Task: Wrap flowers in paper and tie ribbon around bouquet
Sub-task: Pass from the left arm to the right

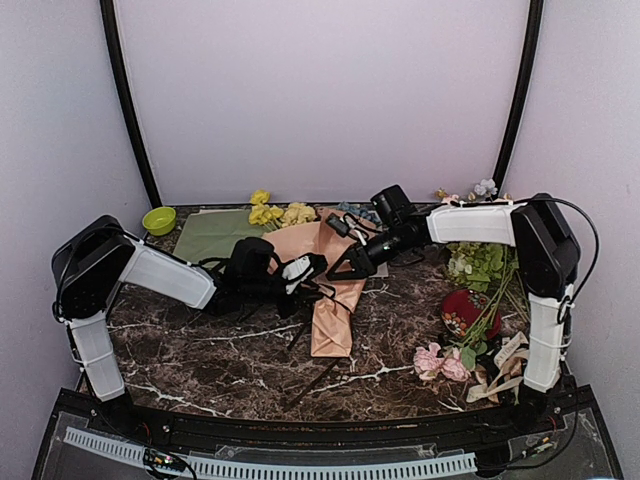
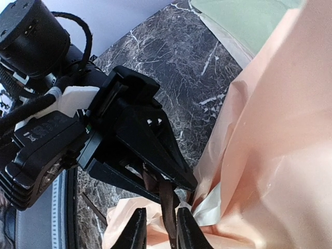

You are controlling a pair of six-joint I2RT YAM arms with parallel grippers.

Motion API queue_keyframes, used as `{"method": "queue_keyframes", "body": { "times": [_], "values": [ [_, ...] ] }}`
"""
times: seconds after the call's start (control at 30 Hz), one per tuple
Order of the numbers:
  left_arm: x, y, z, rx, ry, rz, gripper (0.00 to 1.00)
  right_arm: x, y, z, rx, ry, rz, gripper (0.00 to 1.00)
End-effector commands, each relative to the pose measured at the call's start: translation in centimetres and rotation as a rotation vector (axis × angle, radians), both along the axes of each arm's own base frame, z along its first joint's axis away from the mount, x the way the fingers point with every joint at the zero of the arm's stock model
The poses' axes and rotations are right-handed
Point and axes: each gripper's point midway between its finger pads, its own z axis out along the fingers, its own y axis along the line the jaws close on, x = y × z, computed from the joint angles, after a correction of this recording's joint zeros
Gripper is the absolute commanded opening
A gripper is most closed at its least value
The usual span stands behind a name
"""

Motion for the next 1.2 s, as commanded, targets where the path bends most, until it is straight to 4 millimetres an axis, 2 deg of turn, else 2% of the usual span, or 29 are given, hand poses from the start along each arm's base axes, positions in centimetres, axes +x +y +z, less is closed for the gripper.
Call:
{"method": "queue_keyframes", "body": {
  "times": [0.0,0.17,0.57,1.0,1.17],
  "values": [
    [0.1,0.2,0.6,-0.017,-0.011,0.005,0.21,1.6,0.6,-0.6,-0.003,-0.019,-0.014,0.16],
    [0.0,0.3,0.6,-0.017,-0.011,0.005,0.21,1.0,0.8,-2.5,-0.054,-0.023,0.004,0.14],
    [0.2,0.2,0.7,-0.020,-0.017,0.010,0.21,-1.6,1.3,-3.6,-0.038,0.028,0.104,0.10],
    [0.1,0.2,0.6,-0.018,-0.014,0.010,0.20,-2.0,2.0,-3.6,-0.018,0.027,0.124,0.20],
    [0.1,0.2,0.6,-0.017,-0.013,0.010,0.21,-2.1,2.0,-3.9,-0.029,0.028,0.123,0.20]
  ]
}}
